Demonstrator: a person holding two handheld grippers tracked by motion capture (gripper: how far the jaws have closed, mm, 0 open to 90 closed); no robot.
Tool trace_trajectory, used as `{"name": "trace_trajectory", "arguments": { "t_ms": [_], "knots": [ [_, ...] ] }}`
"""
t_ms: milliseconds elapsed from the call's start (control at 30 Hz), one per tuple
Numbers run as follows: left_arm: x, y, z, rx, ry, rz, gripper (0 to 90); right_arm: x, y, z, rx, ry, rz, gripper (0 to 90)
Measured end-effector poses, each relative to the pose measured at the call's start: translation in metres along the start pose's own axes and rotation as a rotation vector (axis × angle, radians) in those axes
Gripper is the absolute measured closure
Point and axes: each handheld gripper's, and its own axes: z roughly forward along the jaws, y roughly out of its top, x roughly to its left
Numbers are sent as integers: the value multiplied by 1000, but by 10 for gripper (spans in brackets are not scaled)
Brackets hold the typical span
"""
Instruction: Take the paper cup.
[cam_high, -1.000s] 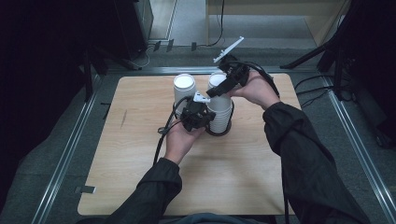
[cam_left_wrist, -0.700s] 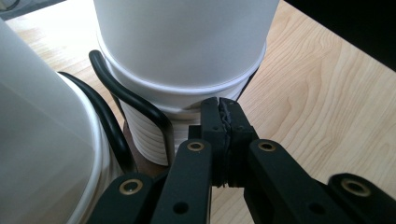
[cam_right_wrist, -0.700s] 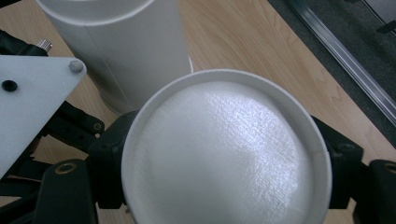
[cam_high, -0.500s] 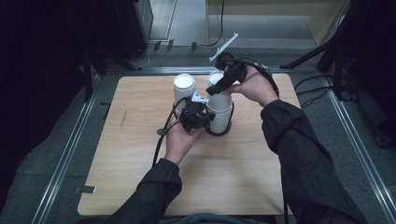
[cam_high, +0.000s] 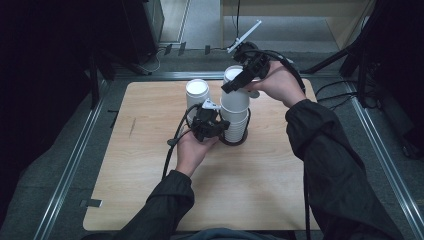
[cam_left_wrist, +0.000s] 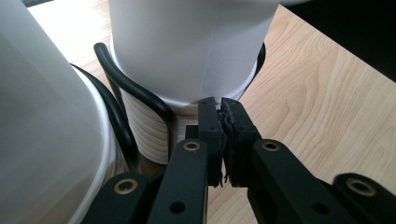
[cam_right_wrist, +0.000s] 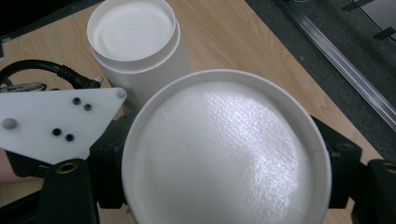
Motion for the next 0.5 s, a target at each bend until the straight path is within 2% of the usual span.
{"name": "trace_trajectory", "arguments": {
  "t_ms": [100, 200, 400, 500],
  "knots": [
    [1, -1, 0, 3, -6, 12, 863, 0, 5, -9, -2, 8, 6, 240],
    [2, 0, -1, 7, -13, 5, 855, 2, 11, -18, -16, 13, 5, 241],
    [1, 0, -1, 7, -9, 7, 843, 10, 19, -40, -24, -2, -28, 240],
    [1, 0, -2, 1, -20, 4, 840, 15, 21, -54, -42, 22, -35, 241]
  ]
}}
